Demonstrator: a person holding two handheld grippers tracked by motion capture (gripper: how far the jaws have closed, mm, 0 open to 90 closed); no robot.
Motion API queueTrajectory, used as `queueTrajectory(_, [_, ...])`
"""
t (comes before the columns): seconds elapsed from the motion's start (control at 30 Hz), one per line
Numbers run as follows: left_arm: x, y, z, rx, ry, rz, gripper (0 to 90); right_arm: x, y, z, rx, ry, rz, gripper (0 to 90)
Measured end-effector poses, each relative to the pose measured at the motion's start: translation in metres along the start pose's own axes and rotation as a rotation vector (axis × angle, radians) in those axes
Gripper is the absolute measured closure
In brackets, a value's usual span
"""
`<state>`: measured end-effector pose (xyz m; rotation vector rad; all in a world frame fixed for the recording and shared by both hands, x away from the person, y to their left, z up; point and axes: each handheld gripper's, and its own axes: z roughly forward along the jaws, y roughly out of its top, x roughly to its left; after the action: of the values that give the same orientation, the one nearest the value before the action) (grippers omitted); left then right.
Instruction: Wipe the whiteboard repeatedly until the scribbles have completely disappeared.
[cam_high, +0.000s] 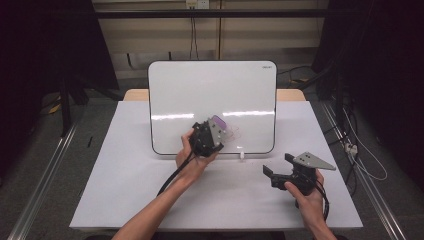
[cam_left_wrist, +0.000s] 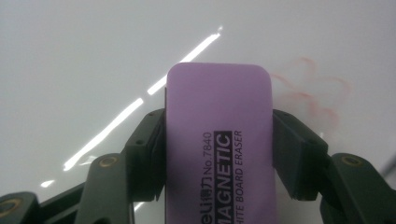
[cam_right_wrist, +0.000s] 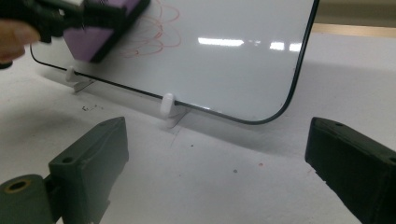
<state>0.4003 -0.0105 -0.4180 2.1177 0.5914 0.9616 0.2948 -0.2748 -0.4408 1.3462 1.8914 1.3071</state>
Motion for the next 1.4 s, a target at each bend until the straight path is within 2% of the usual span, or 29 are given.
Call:
queueTrajectory(0.07, [-0.01, 0.001, 0.001, 0.0, -0.001, 0.034, 41.2, 0.0, 0.0, 0.0, 0.004, 0.0, -0.003, 5.8])
queueTrajectory(0.1, [-0.012, 0.001, 0.002, 0.0, -0.013, 0.024, 41.2, 0.001, 0.0, 0.001, 0.006, 0.0, -0.008, 5.8])
queueTrajectory(0.17, [-0.01, 0.0, 0.003, -0.004, -0.046, 0.003, 41.2, 0.001, 0.0, 0.001, 0.007, 0.003, -0.007, 5.8])
queueTrajectory(0.23, [-0.007, 0.0, 0.001, 0.005, -0.042, 0.032, 41.2, 0.001, 0.0, 0.001, 0.005, 0.005, -0.008, 5.8])
queueTrajectory(0.3, [0.003, 0.0, 0.0, 0.0, -0.016, 0.026, 41.2, 0.001, -0.001, 0.001, 0.006, 0.004, -0.007, 5.8])
queueTrajectory(0.37, [0.019, 0.001, -0.002, -0.001, 0.002, -0.025, 41.2, 0.0, -0.001, 0.001, 0.006, 0.004, -0.004, 5.8])
queueTrajectory(0.43, [0.037, 0.004, -0.003, 0.002, 0.032, -0.048, 41.2, 0.0, -0.001, 0.001, 0.004, 0.002, -0.002, 5.8])
queueTrajectory(0.47, [0.043, 0.007, -0.003, -0.002, 0.042, -0.073, 41.2, 0.0, 0.0, 0.001, 0.004, 0.001, 0.0, 5.8])
queueTrajectory(0.57, [0.055, 0.015, -0.001, -0.004, 0.062, -0.097, 41.2, 0.0, 0.0, 0.001, 0.005, 0.001, 0.0, 5.8])
queueTrajectory(0.67, [0.045, 0.018, 0.003, -0.013, 0.071, -0.081, 41.2, 0.0, 0.001, 0.0, 0.002, 0.004, -0.002, 5.8])
queueTrajectory(0.7, [0.039, 0.019, 0.004, -0.017, 0.06, -0.083, 41.2, 0.0, 0.001, 0.0, 0.0, 0.003, -0.001, 5.8])
queueTrajectory(0.8, [0.019, 0.019, 0.008, -0.022, 0.032, -0.055, 41.2, -0.002, 0.0, 0.0, 0.003, 0.004, 0.001, 5.8])
queueTrajectory(0.9, [-0.005, 0.017, 0.01, -0.013, -0.001, -0.003, 41.2, -0.002, 0.0, -0.001, 0.003, 0.007, 0.0, 5.8])
queueTrajectory(1.0, [-0.023, 0.015, 0.012, -0.007, -0.043, 0.023, 41.2, -0.001, -0.001, -0.002, 0.004, 0.01, 0.002, 5.8])
queueTrajectory(1.1, [-0.039, 0.015, 0.013, -0.005, -0.063, 0.066, 41.2, -0.001, 0.0, -0.002, 0.001, 0.009, 0.003, 5.8])
queueTrajectory(1.13, [-0.042, 0.014, 0.013, -0.003, -0.057, 0.08, 41.2, -0.001, 0.0, -0.002, 0.001, 0.008, 0.002, 5.8])
queueTrajectory(1.17, [-0.041, 0.015, 0.013, -0.002, -0.059, 0.085, 41.2, -0.001, 0.0, -0.002, 0.001, 0.009, 0.001, 5.8])
queueTrajectory(1.2, [-0.038, 0.015, 0.014, -0.002, -0.075, 0.069, 41.2, -0.001, 0.0, -0.002, 0.002, 0.01, 0.002, 5.8])
queueTrajectory(1.23, [-0.033, 0.016, 0.013, 0.001, -0.053, 0.081, 41.2, -0.001, -0.001, -0.002, 0.004, 0.011, 0.002, 5.8])
queueTrajectory(1.27, [-0.028, 0.018, 0.013, -0.004, -0.043, 0.071, 41.2, 0.0, -0.001, -0.002, 0.004, 0.01, 0.001, 5.8])
queueTrajectory(1.33, [-0.012, 0.021, 0.013, -0.005, -0.033, 0.031, 41.2, -0.001, -0.001, -0.002, 0.003, 0.01, 0.0, 5.8])
queueTrajectory(1.4, [0.003, 0.026, 0.014, -0.016, -0.02, -0.034, 41.2, -0.002, -0.002, -0.002, 0.004, 0.008, 0.005, 5.8])
